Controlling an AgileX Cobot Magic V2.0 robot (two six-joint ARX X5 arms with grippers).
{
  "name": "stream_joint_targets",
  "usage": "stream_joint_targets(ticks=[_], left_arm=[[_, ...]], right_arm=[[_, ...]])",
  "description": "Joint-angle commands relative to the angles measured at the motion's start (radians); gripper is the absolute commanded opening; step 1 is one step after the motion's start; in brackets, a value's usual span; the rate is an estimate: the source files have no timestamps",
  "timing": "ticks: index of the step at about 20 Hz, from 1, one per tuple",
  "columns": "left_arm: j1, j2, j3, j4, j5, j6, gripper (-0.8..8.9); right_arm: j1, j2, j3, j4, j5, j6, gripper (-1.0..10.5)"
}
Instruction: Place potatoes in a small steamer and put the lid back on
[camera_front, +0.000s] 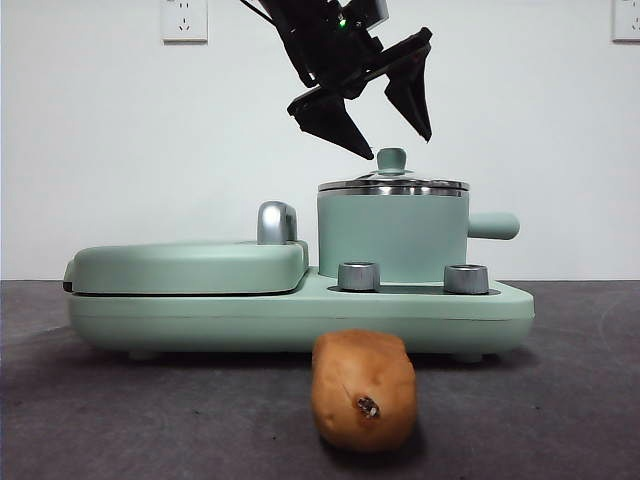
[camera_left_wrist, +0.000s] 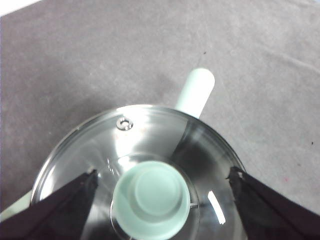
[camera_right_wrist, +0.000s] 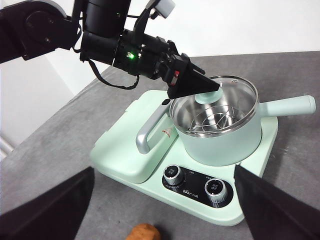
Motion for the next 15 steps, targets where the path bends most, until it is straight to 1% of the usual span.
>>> stream_joint_targets(ticks=[1, 4, 6, 7, 12, 15], left_arm=[[-0.011, 0.026, 0.031, -0.006, -0.013, 0.004, 3.91], [-0.022, 0.027, 0.031, -0.013, -0.033, 0.018, 3.88], [-0.027, 0.028, 0.031, -0.011, -0.033, 0.047, 3.36], [-0.031, 0.032, 0.031, -0.011, -0.034, 0.061, 3.36], [-0.037, 0.056, 0.031, -0.013, -0.034, 0.063, 3.28], [-0.037, 0.056, 0.031, -0.007, -0.034, 0.064, 2.06]], right_arm=[[0.000, 0.004, 0.016, 0.006, 0.000, -0.007, 4.4], [0.000, 0.004, 0.016, 0.007, 0.000, -0.007, 4.4], [0.000, 0.004, 0.016, 0.006, 0.000, -0.007, 4.4], [0.000, 0.004, 0.016, 0.006, 0.000, -0.007, 4.4], [0.000, 0.004, 0.016, 0.006, 0.000, -0.006, 4.4], [0.000, 0.004, 0.016, 0.006, 0.000, -0.006, 4.4]])
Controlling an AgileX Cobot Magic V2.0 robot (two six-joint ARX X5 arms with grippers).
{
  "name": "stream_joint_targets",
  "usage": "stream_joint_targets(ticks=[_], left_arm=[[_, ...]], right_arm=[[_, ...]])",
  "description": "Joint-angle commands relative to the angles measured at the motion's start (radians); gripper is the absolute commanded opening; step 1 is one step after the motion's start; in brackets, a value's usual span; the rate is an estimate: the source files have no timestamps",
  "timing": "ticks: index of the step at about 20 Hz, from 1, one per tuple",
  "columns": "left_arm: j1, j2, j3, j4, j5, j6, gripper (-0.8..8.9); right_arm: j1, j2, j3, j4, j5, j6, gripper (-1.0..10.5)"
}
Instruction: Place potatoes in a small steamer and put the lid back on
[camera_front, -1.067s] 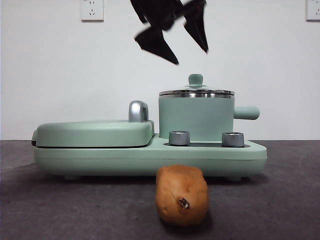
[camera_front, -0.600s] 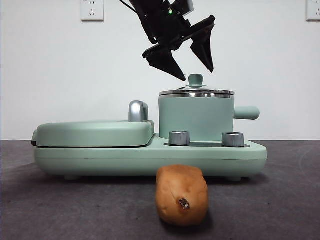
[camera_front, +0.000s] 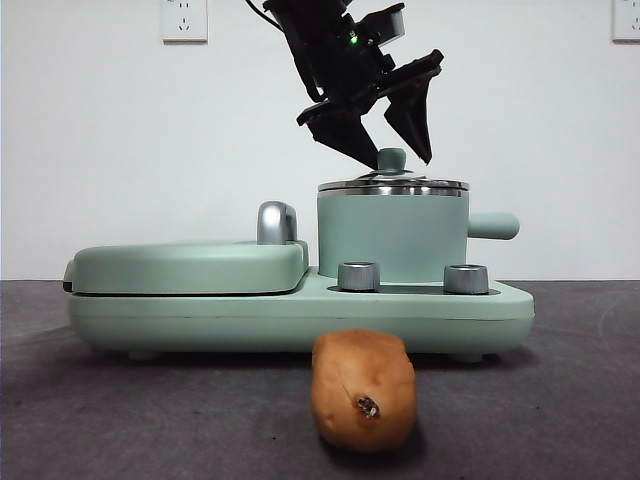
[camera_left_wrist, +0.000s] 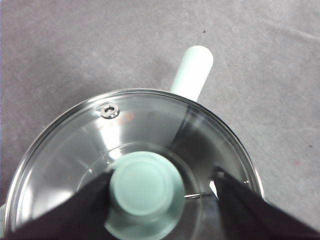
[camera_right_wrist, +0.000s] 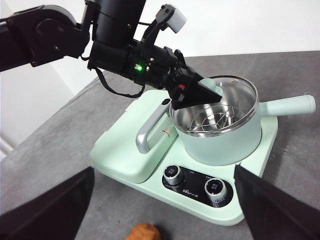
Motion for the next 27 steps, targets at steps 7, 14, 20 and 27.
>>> stream_joint_targets(ticks=[7, 14, 20, 27], left_arm=[[-0.011, 0.027, 0.031, 0.010, 0.000, 0.012, 0.16], [-0.007, 0.002, 0.152, -0.079, 0.000, 0.015, 0.17], [0.002, -0.071, 0.277, -0.309, 0.000, 0.015, 0.17], [0.088, -0.230, 0.277, -0.461, 0.000, 0.026, 0.17]], right_arm=[[0.000, 0.004, 0.016, 0.007, 0.000, -0.006, 4.4], [0.000, 0.004, 0.016, -0.001, 0.000, -0.006, 4.4], [0.001, 0.035, 0.018, -0.057, 0.000, 0.038, 4.4], [0.190, 0.188, 0.076, -0.154, 0.124, 0.092, 4.4]])
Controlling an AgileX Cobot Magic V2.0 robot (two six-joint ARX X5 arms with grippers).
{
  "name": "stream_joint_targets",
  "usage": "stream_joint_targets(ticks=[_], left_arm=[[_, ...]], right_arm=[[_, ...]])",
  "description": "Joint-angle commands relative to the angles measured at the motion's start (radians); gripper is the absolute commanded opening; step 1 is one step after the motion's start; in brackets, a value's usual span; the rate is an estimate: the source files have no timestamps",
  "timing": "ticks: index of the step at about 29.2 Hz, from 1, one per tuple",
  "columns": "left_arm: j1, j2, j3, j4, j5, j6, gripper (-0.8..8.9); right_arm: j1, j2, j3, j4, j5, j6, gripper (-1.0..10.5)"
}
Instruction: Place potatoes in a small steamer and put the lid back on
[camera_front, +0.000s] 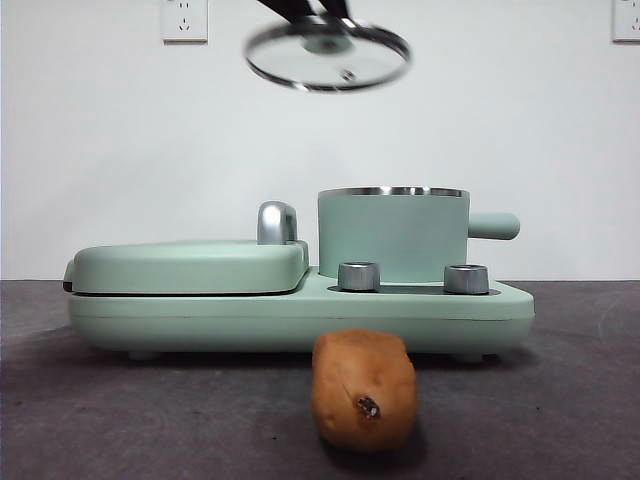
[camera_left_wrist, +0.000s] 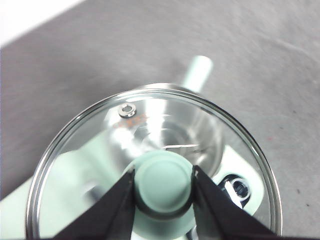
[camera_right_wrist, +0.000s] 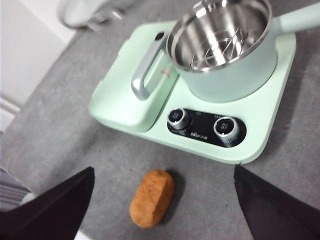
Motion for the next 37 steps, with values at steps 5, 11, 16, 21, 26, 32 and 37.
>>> stream_joint_targets(ticks=[5, 11, 16, 21, 26, 32, 37], left_arm=[[0.105, -0.125, 0.032, -0.076, 0.007, 0.002, 0.17], [0.174, -0.242, -0.050, -0.100, 0.007, 0.002, 0.17], [0.203, -0.340, -0.178, -0.108, 0.008, 0.003, 0.17], [0.217, -0.445, -0.317, -0.106, 0.008, 0.003, 0.17], [0.217, -0.559, -0.454, -0.085, 0.008, 0.003, 0.17], [0.217, -0.671, -0.544, -0.092, 0.008, 0.003, 0.17], [0.217, -0.734, -0.563, -0.103, 0.008, 0.002, 0.17]], right_arm=[[0.341, 0.210, 0.099, -0.043, 0.253, 0.143, 4.4], [0.587, 0.422, 0.131, -0.040, 0.398, 0.216, 4.4], [0.684, 0.576, 0.134, -0.029, 0.443, 0.256, 5.0], [0.725, 0.705, 0.134, 0.003, 0.440, 0.261, 5.0], [0.745, 0.813, 0.134, 0.055, 0.440, 0.278, 5.0], [0.754, 0.921, 0.134, 0.106, 0.439, 0.281, 5.0], [0.755, 0.984, 0.134, 0.143, 0.439, 0.281, 5.0]])
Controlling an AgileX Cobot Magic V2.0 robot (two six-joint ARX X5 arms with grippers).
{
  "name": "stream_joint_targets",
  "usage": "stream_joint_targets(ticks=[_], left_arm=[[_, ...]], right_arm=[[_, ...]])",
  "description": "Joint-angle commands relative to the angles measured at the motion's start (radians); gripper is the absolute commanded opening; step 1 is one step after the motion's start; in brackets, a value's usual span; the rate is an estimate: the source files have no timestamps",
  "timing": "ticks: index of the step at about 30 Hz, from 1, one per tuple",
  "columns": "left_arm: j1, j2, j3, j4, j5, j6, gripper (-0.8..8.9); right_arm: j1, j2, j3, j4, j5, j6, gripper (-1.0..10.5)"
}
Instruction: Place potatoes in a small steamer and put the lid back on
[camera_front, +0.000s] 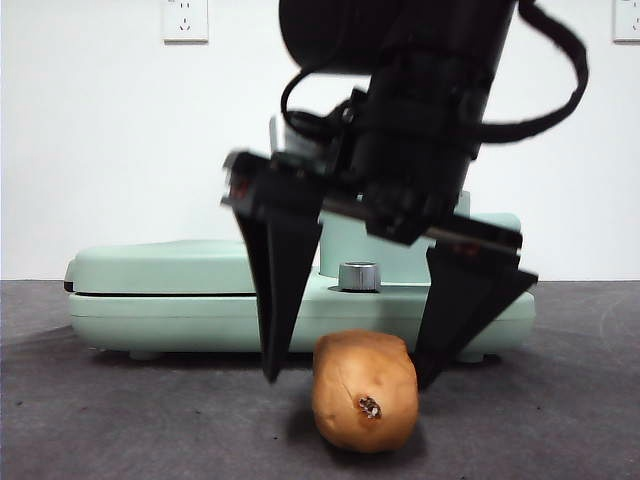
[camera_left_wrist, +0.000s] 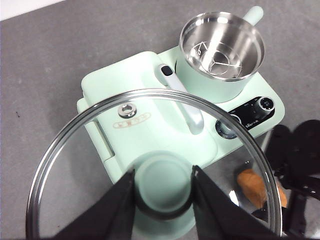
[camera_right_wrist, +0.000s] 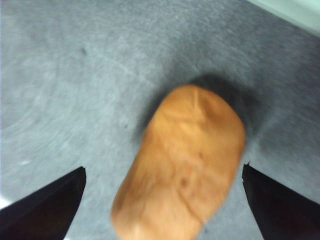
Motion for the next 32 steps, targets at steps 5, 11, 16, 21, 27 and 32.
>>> stream_joint_targets(ticks=[5, 11, 16, 21, 27, 32], left_arm=[[-0.004, -0.048, 0.020, 0.001, 0.008, 0.001, 0.17], [-0.004, -0.060, 0.020, -0.002, 0.008, -0.009, 0.17], [-0.004, -0.060, 0.020, -0.010, 0.008, -0.014, 0.17], [-0.004, -0.061, 0.020, -0.018, 0.008, -0.014, 0.17], [-0.004, -0.061, 0.020, -0.018, 0.008, -0.014, 0.17], [-0.005, -0.060, 0.020, -0.017, 0.008, -0.021, 0.17]], right_arm=[[0.011, 0.061, 0.014, 0.006, 0.003, 0.014, 3.8], [0.009, 0.061, 0.014, -0.002, 0.001, 0.013, 1.4], [-0.004, 0.056, 0.055, -0.047, -0.019, 0.013, 1.4], [-0.041, 0.047, 0.216, -0.154, -0.022, -0.015, 1.4], [-0.135, 0.048, 0.472, -0.266, -0.022, -0.081, 1.4], [-0.277, 0.087, 0.690, -0.345, -0.020, -0.166, 1.4]])
